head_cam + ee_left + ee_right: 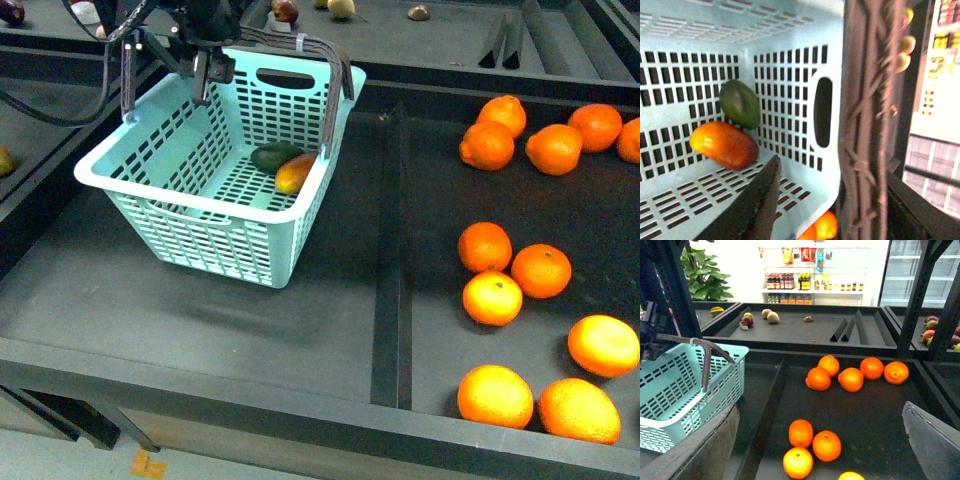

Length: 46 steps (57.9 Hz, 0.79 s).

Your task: Pick mango and avocado into basket

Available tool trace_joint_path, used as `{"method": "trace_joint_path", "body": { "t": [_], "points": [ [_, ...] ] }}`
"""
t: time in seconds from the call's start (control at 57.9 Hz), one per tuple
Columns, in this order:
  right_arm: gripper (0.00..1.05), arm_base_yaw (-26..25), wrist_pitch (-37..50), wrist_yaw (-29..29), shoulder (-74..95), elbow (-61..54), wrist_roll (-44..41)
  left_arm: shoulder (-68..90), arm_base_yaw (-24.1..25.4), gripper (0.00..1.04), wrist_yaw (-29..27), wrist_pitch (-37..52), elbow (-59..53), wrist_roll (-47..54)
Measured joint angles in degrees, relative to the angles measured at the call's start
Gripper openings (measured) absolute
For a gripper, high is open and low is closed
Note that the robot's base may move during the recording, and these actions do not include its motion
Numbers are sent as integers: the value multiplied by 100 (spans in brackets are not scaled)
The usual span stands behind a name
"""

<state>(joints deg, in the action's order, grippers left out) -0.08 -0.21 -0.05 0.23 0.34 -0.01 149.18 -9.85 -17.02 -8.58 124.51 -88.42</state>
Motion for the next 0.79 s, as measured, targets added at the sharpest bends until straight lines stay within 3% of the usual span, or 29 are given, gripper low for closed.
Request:
{"method": "trace_joint_path", "body": {
  "t": [0.104, 0.19, 0.242, 0.294, 0.346, 0.432, 0.484, 0.588, 0.709, 0.795],
  "points": [
    [97, 0, 0, 0, 0, 0, 0, -1008, 9, 78, -520, 138, -1377, -168],
    [97, 0, 0, 0, 0, 0, 0, -1755, 11, 96, -1060, -688, -2092, -168],
    [97, 0, 0, 0, 0, 0, 0, -1875, 20, 99, -1029, -715, -2197, -46],
    [97, 0, 0, -7, 0, 0, 0, -2129, 127, 88, -55, 970, -3042, 1113],
    [97, 0, 0, -2, 0, 0, 0, -2378, 205, 78, 708, 2861, -4175, 3018],
    [97, 0, 0, 0, 0, 0, 0, -2719, 280, 61, 1036, 5399, -5759, 5560],
    [97, 0, 0, 0, 0, 0, 0, -3110, 321, 51, 1106, 6363, -6588, 6861],
    [97, 0, 0, 0, 0, 0, 0, -4083, 437, 29, 1174, 7191, -7764, 8164],
    [97, 0, 0, 0, 0, 0, 0, -4822, 562, 3, 1276, 7466, -8942, 8592],
    [97, 0, 0, 0, 0, 0, 0, -5219, 610, 3, 1329, 7543, -9580, 8693]
  ]
}}
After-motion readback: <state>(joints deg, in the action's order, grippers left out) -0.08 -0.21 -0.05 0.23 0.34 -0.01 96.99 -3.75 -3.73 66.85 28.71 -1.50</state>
